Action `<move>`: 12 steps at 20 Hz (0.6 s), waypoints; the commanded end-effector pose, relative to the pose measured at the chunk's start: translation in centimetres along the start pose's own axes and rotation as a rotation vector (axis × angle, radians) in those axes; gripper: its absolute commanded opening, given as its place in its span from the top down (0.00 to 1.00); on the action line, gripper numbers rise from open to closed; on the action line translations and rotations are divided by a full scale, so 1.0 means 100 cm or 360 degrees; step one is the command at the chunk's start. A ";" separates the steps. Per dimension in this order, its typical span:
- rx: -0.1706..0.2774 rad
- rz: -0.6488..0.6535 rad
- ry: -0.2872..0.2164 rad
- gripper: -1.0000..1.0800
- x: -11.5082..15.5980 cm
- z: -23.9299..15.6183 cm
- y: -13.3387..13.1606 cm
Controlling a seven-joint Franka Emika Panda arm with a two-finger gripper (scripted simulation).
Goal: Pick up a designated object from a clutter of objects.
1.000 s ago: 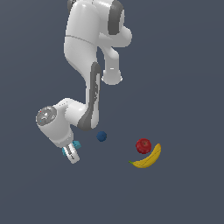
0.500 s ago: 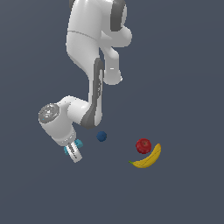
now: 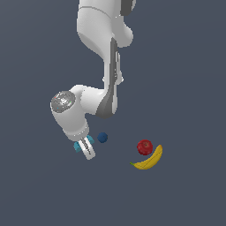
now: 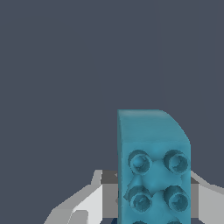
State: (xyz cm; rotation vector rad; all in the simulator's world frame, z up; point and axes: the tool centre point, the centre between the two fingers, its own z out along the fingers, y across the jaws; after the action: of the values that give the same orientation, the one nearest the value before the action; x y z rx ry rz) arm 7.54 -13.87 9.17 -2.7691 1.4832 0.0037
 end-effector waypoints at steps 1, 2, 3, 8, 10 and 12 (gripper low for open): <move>0.0003 -0.0001 0.0002 1.00 -0.020 -0.022 -0.013; 0.0003 -0.0001 0.0002 1.00 -0.028 -0.031 -0.018; 0.0003 -0.0001 0.0002 1.00 -0.036 -0.040 -0.024; 0.0002 0.0000 0.0003 1.00 -0.076 -0.084 -0.049; 0.0001 0.0000 0.0004 1.00 -0.092 -0.102 -0.060; 0.0001 0.0000 0.0005 1.00 -0.107 -0.120 -0.070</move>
State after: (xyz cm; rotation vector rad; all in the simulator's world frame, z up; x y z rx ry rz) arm 7.52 -2.48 19.75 -2.7701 1.4825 0.0007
